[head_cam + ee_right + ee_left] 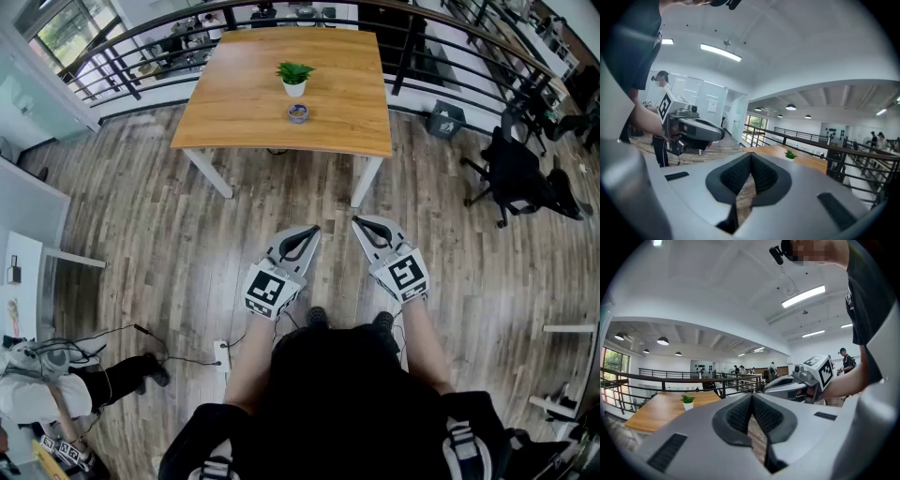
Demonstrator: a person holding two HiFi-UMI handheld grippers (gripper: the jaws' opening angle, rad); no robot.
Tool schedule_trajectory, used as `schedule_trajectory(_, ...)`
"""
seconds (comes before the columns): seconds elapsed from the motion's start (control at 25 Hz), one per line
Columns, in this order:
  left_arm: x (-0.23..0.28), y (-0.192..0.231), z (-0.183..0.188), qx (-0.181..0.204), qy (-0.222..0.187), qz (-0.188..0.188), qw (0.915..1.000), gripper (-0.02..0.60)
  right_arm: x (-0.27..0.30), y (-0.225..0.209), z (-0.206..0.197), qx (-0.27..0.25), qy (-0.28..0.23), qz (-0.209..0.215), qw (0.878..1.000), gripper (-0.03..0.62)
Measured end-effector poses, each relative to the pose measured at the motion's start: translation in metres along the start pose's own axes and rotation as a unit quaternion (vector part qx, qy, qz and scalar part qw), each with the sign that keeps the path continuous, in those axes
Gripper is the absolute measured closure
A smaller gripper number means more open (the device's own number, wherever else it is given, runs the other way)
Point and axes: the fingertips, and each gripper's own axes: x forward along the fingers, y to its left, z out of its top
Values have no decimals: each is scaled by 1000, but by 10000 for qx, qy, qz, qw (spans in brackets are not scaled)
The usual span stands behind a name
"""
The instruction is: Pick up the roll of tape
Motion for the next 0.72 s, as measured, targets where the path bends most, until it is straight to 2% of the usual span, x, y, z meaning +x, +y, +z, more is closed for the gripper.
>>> schedule_trajectory(0.16,-6,4,-14,-26,50,30,10000,560,3,4,-7,-36,89,-2,10000,586)
schedule_trajectory(0.36,-10,11,-13,-227,-32,15,9997,560,5,15,-12,90,142,110,9998,586)
schedule_trajectory(0.72,-14,16,-16,-257,-42,-72,9996,561,13,17,-14,119,172,-15,9998,586)
